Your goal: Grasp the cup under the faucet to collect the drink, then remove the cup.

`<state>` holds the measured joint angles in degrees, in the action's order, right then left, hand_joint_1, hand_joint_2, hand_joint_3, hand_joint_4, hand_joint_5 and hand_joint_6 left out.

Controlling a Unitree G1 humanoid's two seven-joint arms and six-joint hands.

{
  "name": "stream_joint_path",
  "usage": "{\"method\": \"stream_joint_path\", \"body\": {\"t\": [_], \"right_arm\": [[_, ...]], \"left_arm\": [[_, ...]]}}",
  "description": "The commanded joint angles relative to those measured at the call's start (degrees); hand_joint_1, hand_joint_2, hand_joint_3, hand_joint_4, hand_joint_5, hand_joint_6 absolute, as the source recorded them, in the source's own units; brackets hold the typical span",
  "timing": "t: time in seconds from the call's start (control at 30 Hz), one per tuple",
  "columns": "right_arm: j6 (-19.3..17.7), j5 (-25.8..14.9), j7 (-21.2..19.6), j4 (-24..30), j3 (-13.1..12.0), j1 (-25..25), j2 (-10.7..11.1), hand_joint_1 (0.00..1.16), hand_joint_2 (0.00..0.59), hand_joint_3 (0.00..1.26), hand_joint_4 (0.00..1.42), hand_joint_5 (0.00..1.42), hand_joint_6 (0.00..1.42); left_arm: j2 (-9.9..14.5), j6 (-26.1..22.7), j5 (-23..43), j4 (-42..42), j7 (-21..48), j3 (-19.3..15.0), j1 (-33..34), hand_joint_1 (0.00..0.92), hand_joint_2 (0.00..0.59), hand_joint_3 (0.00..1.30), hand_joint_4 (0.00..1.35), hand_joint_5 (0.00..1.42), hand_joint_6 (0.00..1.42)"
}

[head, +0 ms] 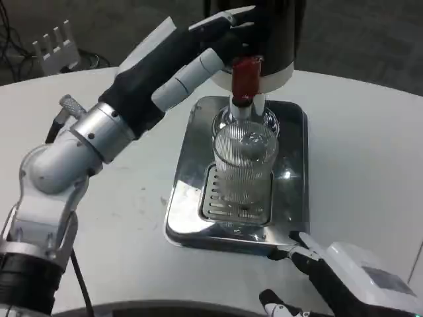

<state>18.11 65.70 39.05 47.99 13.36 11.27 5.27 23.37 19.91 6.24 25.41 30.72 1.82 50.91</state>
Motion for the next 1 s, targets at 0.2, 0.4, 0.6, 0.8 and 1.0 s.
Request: {"method": "stream_joint_path", "body": {"t": [0.2, 0.4, 0.6, 0.8, 1.0], "right_arm": [[-0.37, -0.13, -0.63, 1.48, -0.22, 0.98, -0.35, 0.37, 0.446, 0.23, 0.02, 0.07, 0.21], [-0.01, -0.67, -0.66, 1.86, -0.54, 1.23, -0.66, 0.37, 0.446, 0.23, 0.02, 0.07, 0.22], [0.74, -1.73, -0.07, 1.99, -0.98, 1.43, -1.10, 0.37, 0.446, 0.23, 0.03, 0.08, 0.22], [1.34, -3.85, -0.45, 2.25, -1.54, 1.45, -1.43, 0.36, 0.438, 0.23, 0.05, 0.12, 0.21], [2.27, -9.41, -1.83, 2.45, -3.68, 1.24, -2.00, 0.34, 0.445, 0.23, 0.07, 0.15, 0.21]], "left_arm": [[-2.51, -0.01, -2.01, 3.93, 1.46, 1.37, 3.54, 0.000, 0.113, 0.21, 0.18, 0.30, 0.37], [-3.17, 0.24, -3.49, 5.35, 2.96, 2.31, 4.46, 0.000, 0.114, 0.21, 0.19, 0.30, 0.37], [-2.56, 2.01, -5.98, 5.80, 5.02, 4.14, 4.34, 0.000, 0.111, 0.24, 0.22, 0.32, 0.38], [-2.20, 3.56, -7.67, 5.90, 5.72, 5.68, 4.01, 0.000, 0.108, 0.25, 0.23, 0.33, 0.39], [-1.51, 5.04, -9.56, 6.09, 6.03, 7.07, 3.71, 0.000, 0.105, 0.26, 0.25, 0.34, 0.37]]}}
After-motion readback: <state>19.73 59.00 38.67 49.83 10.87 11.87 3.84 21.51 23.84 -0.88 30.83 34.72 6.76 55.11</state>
